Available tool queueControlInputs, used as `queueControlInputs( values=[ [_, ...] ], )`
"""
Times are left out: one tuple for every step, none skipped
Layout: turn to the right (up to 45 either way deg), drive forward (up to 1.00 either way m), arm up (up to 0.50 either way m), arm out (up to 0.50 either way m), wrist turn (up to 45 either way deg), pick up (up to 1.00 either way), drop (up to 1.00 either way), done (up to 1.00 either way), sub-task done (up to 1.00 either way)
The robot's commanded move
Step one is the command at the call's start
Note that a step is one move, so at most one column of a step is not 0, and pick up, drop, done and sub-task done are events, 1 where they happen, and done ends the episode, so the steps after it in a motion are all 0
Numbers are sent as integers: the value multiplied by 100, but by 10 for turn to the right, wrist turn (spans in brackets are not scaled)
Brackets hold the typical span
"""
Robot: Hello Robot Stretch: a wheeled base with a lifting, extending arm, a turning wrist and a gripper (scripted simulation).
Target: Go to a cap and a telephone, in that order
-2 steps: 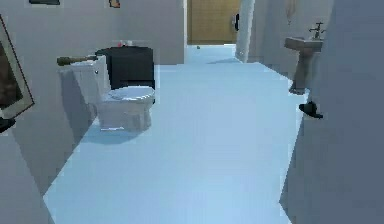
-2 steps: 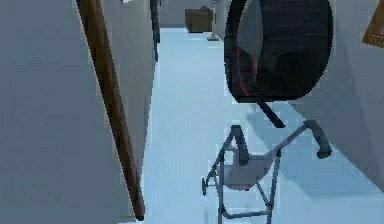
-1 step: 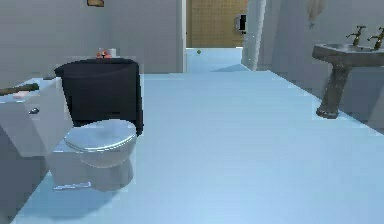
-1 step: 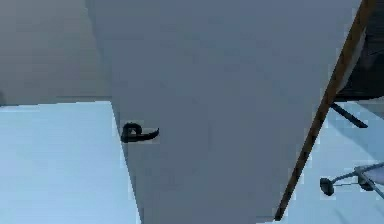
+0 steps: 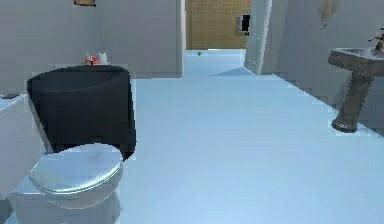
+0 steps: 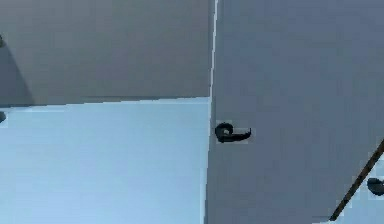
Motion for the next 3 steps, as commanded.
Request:
queueControlInputs(
  values=[
    [120, 0, 0, 0, 0, 0, 0, 0, 0],
    [0, 80, 0, 0, 0, 0, 0, 0, 0],
    [-210, 0, 0, 0, 0, 0, 0, 0, 0]
  ],
)
